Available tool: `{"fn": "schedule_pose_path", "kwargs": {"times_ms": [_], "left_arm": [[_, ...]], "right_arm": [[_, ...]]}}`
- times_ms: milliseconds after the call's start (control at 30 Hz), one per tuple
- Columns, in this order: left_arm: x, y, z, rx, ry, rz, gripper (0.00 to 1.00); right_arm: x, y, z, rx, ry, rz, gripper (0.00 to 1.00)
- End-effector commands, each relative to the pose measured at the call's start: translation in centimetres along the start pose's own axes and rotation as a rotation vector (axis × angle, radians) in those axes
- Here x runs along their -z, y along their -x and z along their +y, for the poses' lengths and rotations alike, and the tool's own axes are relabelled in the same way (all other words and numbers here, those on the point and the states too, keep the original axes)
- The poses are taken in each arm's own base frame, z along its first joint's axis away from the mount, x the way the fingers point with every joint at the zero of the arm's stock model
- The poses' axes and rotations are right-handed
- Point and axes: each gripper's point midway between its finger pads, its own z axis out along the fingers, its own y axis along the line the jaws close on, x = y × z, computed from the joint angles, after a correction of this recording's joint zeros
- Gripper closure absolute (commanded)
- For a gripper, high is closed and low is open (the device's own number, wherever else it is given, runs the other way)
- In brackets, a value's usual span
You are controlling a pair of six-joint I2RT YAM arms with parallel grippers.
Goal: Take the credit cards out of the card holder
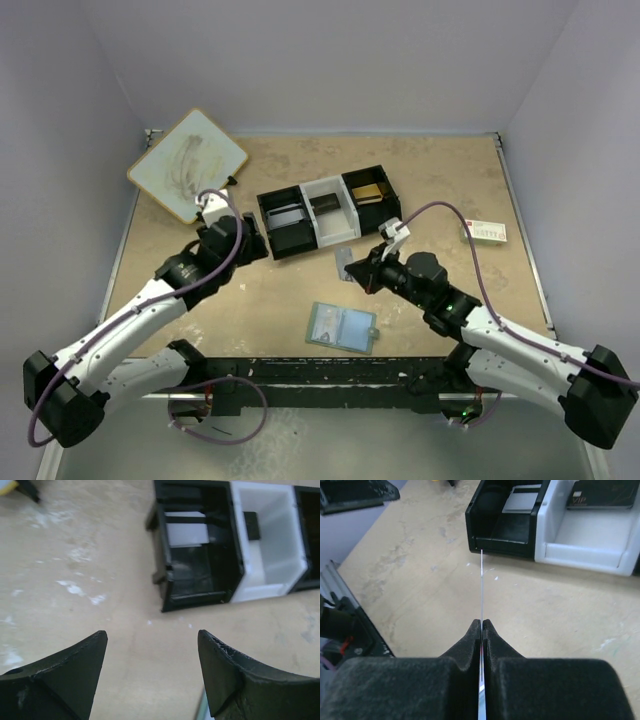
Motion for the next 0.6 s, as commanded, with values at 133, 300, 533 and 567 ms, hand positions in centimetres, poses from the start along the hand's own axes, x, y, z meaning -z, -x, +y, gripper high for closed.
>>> {"fn": "schedule_pose_path", "kwargs": {"times_ms": [133, 300, 533, 567], "left_arm": [[-0.1, 4.4, 8.2, -0.106, 0.261, 0.019, 0.29], [0.2, 6.8, 12.0, -0.079, 0.421, -0.105, 0.28], [2.4, 7.7, 13.4, -0.008, 0.466, -0.205, 0.28], [2.8, 8.0, 13.6, 0.000, 0.476, -0.222, 0.28]], "right_arm": [[-0.5, 4.5, 1.9, 0.499, 0.116, -0.139, 1.00], [-2.0, 6.2, 2.1, 0.764, 0.126, -0.149, 1.00], [-7.5, 6.9, 2.4, 0.972, 0.170, -0.067, 1.00], [-8.4, 7.1, 2.4, 0.998, 0.170, -0.061, 1.00]]}}
